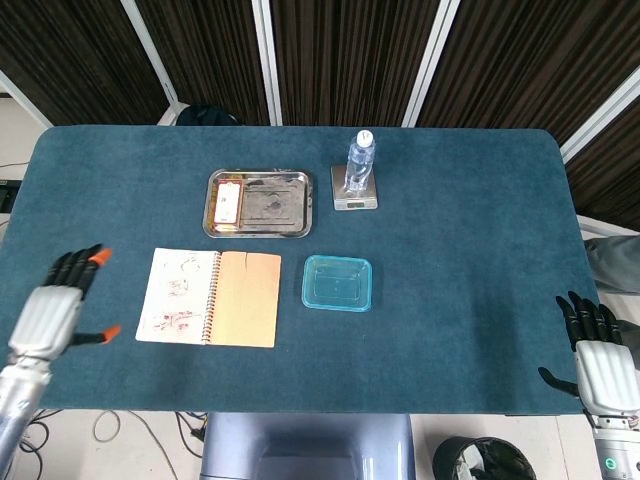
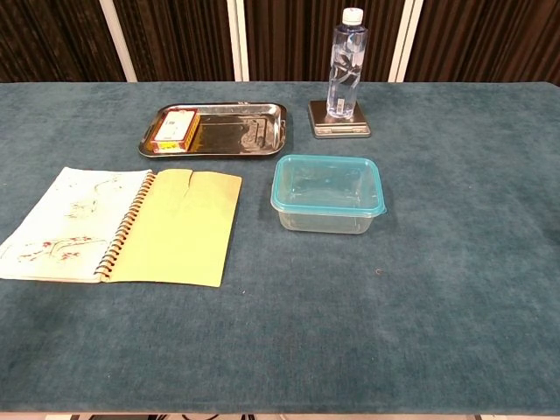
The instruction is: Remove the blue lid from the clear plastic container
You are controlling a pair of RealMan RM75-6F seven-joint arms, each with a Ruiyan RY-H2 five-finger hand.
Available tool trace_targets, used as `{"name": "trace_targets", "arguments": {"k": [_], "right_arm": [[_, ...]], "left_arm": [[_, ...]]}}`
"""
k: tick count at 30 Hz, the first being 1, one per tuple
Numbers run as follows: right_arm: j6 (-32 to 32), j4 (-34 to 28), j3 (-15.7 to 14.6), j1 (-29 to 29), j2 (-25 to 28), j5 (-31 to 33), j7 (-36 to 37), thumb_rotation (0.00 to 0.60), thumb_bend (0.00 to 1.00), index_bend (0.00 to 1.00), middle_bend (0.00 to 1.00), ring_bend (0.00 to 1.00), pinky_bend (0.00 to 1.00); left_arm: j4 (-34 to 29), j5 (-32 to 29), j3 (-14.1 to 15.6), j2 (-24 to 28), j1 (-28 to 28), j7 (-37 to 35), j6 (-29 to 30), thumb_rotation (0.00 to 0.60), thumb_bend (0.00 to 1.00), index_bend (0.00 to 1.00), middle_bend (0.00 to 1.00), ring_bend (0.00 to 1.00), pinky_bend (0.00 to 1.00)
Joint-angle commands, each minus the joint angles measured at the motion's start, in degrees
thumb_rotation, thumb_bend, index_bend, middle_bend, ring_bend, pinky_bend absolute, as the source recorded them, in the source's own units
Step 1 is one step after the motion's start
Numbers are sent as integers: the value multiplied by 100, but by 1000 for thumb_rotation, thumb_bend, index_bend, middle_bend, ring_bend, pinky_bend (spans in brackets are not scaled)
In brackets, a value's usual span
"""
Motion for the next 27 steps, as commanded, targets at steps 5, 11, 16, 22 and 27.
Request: {"name": "trace_targets", "arguments": {"k": [5, 11, 16, 22, 27], "right_arm": [[-42, -11, 4, 12, -21, 44, -1, 600, 181, 0, 0, 0, 0], [-128, -47, 6, 24, -3, 134, 47, 600, 182, 0, 0, 0, 0], [-185, -54, 20, 40, 8, 197, 85, 600, 181, 0, 0, 0, 0], [-241, -71, 28, 53, 10, 266, 98, 600, 181, 0, 0, 0, 0], [-265, -96, 32, 56, 16, 306, 104, 600, 181, 0, 0, 0, 0]], "left_arm": [[-415, -1365, -577, -861, -1243, 1316, -1159, 600, 0, 0, 0, 0, 0], [-296, -2584, -754, -1700, -1993, 2028, -1512, 600, 0, 0, 0, 0, 0], [1, -3306, -852, -2343, -2568, 2613, -1451, 600, 0, 0, 0, 0, 0], [457, -4083, -1020, -3109, -3210, 3111, -1257, 600, 0, 0, 0, 0, 0], [769, -4438, -1109, -3519, -3583, 3334, -1161, 600, 0, 0, 0, 0, 0]]}}
